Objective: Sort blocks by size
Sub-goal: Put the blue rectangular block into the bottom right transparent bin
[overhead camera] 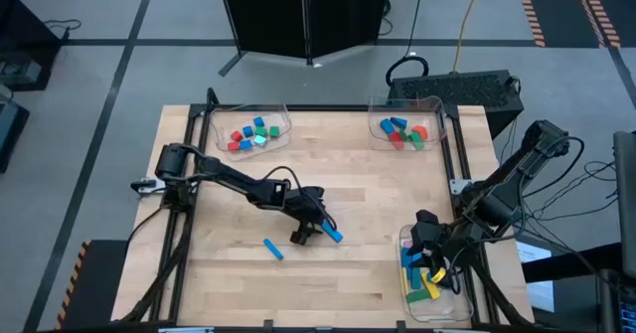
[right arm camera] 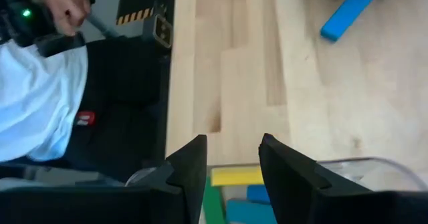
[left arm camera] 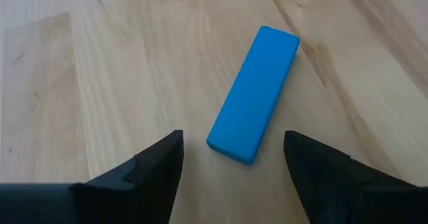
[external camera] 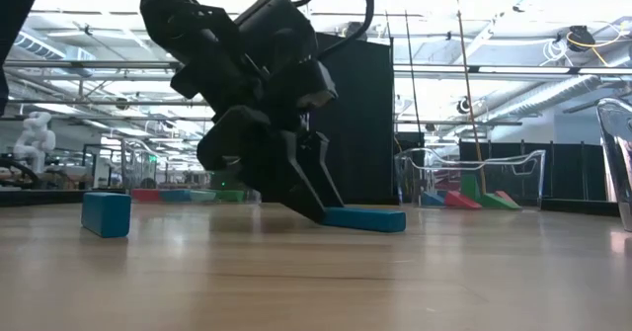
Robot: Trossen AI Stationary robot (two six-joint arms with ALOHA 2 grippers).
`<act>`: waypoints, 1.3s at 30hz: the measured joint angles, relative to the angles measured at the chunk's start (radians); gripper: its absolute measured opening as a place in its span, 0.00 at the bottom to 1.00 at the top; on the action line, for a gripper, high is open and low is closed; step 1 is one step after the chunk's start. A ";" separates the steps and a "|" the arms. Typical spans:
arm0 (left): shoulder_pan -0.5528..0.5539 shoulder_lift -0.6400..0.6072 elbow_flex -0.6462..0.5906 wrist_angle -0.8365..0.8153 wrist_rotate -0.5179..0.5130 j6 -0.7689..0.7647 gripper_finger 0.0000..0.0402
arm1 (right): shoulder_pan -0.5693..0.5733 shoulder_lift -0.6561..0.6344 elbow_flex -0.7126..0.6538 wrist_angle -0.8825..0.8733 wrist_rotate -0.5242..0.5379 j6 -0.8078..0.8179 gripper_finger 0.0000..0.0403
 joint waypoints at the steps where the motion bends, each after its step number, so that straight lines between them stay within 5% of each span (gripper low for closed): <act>1: 0.000 0.000 0.000 0.003 0.000 0.001 0.63 | 0.000 0.000 0.000 0.000 0.014 -0.004 0.32; 7: -0.001 0.000 0.000 0.051 0.042 0.057 0.53 | 0.000 0.000 0.000 0.000 0.023 -0.018 0.32; 23: 0.018 0.064 0.004 0.099 0.088 0.049 0.51 | -0.001 0.000 0.000 0.009 0.023 -0.026 0.32; 31: 0.018 0.059 0.004 0.096 0.079 0.026 0.25 | -0.009 0.000 0.000 0.007 0.065 -0.044 0.32; 39: -0.004 0.026 0.002 0.132 -0.107 0.003 0.23 | -0.019 0.023 0.000 0.003 0.250 -0.108 0.32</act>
